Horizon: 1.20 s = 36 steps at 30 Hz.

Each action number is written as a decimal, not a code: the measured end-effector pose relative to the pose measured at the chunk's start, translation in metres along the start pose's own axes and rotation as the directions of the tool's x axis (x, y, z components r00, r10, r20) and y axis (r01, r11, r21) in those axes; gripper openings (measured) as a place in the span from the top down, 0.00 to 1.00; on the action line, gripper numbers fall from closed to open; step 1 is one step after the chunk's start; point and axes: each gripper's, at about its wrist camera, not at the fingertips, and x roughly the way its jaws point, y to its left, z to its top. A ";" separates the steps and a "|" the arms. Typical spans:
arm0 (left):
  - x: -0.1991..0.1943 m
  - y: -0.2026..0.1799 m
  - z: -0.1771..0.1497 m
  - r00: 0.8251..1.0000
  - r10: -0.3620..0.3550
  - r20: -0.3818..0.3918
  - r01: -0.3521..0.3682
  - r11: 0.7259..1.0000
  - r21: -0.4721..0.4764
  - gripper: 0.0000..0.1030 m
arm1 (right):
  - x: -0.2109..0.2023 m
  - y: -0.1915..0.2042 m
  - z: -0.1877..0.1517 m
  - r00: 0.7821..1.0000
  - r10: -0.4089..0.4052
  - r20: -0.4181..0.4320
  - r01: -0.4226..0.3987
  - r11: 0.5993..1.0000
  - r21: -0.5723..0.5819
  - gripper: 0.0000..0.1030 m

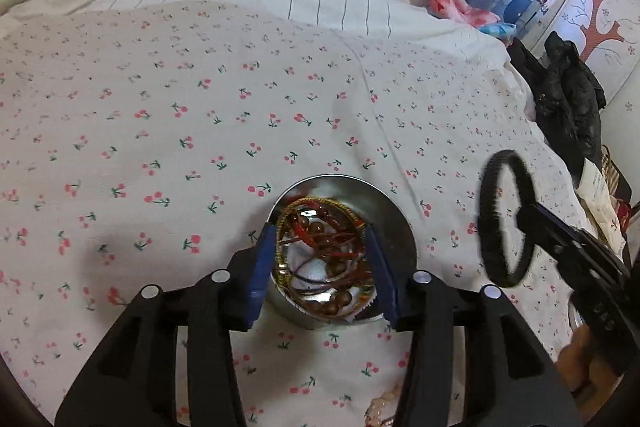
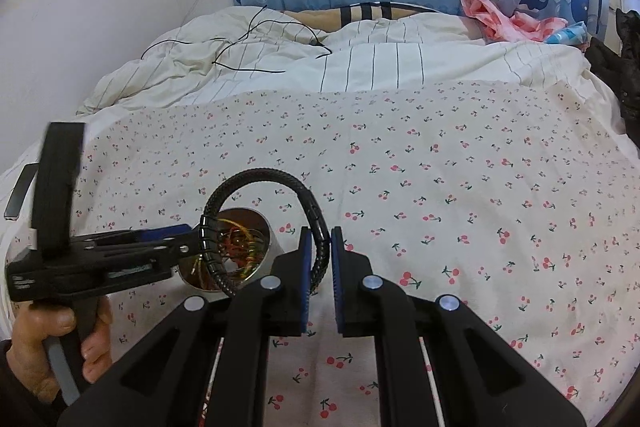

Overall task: Organize jewelry
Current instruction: 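Lower the gold bracelet into the silver tin and open the left tool, then lower the black coiled bracelet into the tin and open the right tool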

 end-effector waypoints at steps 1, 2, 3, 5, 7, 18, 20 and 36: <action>-0.004 0.000 0.001 1.000 0.030 0.003 -0.030 0.999 0.012 0.46 | 0.001 0.000 0.001 1.000 0.001 -0.002 -0.001 1.000 -0.002 0.90; -0.014 -0.001 -0.001 0.997 0.077 0.027 -0.078 0.997 0.029 0.34 | 0.002 0.002 0.001 1.000 -0.001 -0.001 0.001 1.000 -0.007 0.90; -0.023 0.002 -0.003 0.996 0.077 0.054 -0.079 0.996 0.031 0.29 | 0.002 0.004 0.001 1.000 -0.001 0.000 0.001 1.000 -0.013 0.90; -0.041 0.010 -0.003 0.995 0.060 0.081 -0.060 0.998 0.005 0.27 | 0.004 0.010 0.003 1.000 0.003 0.000 -0.003 1.000 -0.027 0.90; -0.059 0.025 -0.005 0.991 0.063 0.114 -0.059 0.997 -0.044 0.25 | 0.006 0.018 0.004 1.000 -0.001 -0.002 0.001 0.998 -0.056 0.90; -0.074 0.067 -0.009 0.986 0.084 0.145 -0.053 0.978 -0.203 0.18 | 0.049 0.063 0.003 0.996 -0.040 -0.079 0.022 0.976 -0.218 0.90; -0.071 0.059 -0.007 0.985 0.093 0.142 -0.068 0.983 -0.172 0.18 | 0.054 0.066 0.000 0.995 -0.041 -0.095 0.018 0.973 -0.231 0.90; -0.064 0.040 -0.013 0.985 0.128 0.117 -0.118 0.989 -0.089 0.13 | 0.068 0.071 -0.003 0.991 -0.067 -0.118 0.034 0.965 -0.260 0.90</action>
